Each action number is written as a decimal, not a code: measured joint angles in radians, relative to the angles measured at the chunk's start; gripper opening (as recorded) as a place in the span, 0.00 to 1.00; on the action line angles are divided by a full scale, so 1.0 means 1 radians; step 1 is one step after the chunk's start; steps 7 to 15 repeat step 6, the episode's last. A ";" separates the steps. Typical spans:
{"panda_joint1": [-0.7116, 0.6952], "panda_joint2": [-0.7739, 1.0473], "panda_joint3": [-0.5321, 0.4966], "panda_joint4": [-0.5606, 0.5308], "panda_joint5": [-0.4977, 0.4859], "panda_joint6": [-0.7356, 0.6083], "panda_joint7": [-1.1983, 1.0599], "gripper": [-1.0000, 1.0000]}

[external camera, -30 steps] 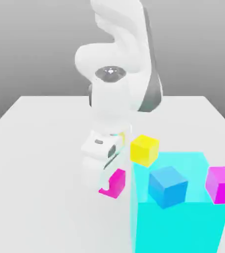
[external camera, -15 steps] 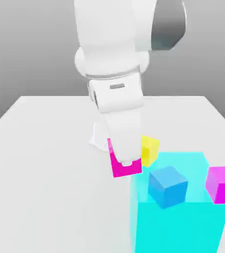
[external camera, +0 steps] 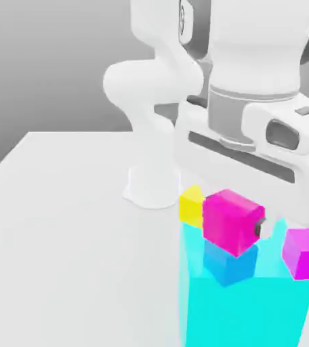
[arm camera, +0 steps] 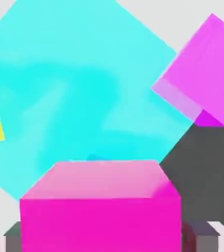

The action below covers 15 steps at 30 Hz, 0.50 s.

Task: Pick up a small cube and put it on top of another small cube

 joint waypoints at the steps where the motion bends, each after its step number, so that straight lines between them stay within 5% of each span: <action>1: -0.001 0.000 0.000 0.000 0.000 0.000 0.000 1.00; 6: -0.002 -0.042 0.003 0.070 -0.002 -0.110 0.001 1.00; 15: -0.002 -0.042 0.003 0.070 -0.002 -0.110 0.001 1.00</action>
